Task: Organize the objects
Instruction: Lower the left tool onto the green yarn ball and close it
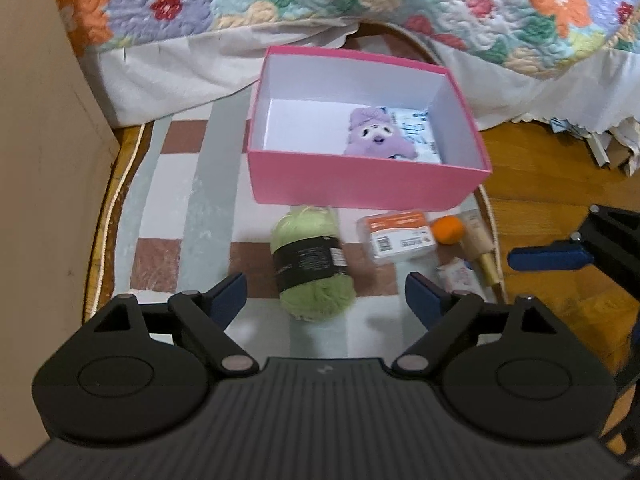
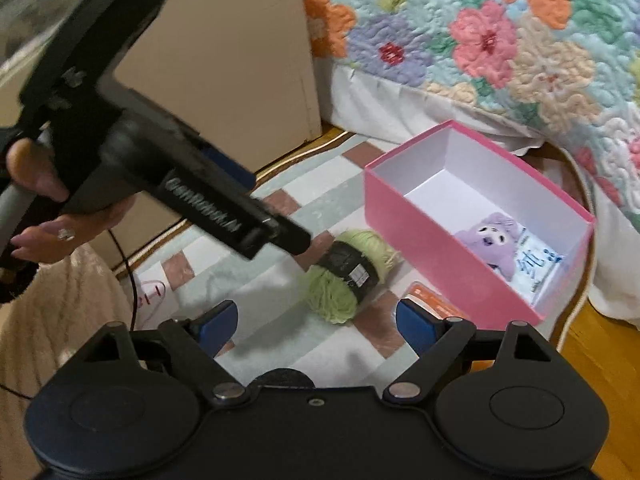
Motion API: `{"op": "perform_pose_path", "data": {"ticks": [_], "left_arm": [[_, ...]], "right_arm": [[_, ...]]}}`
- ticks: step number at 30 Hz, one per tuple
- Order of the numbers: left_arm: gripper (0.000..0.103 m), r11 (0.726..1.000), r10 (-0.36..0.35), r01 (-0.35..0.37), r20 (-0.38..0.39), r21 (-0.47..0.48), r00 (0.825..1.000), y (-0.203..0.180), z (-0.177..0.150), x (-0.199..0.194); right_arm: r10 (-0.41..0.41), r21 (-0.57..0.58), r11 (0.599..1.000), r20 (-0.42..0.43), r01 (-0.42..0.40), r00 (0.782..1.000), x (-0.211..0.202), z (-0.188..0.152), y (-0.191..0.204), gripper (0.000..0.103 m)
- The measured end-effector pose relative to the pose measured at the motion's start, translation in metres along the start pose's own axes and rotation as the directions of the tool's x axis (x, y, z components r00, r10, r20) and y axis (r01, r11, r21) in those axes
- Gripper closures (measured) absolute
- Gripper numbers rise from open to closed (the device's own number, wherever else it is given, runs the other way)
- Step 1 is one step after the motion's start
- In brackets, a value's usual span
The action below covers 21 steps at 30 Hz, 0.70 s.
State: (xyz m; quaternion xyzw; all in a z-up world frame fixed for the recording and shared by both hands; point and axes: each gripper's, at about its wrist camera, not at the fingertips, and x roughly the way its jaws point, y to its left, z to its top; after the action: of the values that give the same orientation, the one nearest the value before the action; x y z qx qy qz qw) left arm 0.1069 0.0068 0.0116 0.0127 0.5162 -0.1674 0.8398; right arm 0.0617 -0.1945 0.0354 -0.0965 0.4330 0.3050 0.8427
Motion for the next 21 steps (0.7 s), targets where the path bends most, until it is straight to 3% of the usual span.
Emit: {"op": "perform_pose_path", "data": {"ticks": [6,10,14,21], "left_arm": [[0.011,0.989,-0.085,0.084,0.000,-0.122,0.996,0.033,-0.012,0.041],[0.012,0.984,-0.101,0.099,-0.006,-0.150,0.995,0.044,-0.020,0.070],[0.013,0.973,-0.137,0.144,0.052,-0.179,0.989,0.054,-0.028,0.091],[0.015,0.938,-0.172,0.185,0.070,-0.292,0.983,0.077,-0.035,0.119]], "right_arm": [[0.025,0.068,0.997,0.014,-0.026,1.000,0.045,-0.008,-0.008,0.014],[-0.009,0.123,0.992,0.007,0.008,1.000,0.081,-0.017,-0.015,0.014],[-0.034,0.118,0.992,-0.011,0.035,0.999,0.114,-0.023,-0.015,0.014],[-0.097,0.093,0.991,0.015,0.095,0.995,0.148,-0.033,-0.008,0.014]]}}
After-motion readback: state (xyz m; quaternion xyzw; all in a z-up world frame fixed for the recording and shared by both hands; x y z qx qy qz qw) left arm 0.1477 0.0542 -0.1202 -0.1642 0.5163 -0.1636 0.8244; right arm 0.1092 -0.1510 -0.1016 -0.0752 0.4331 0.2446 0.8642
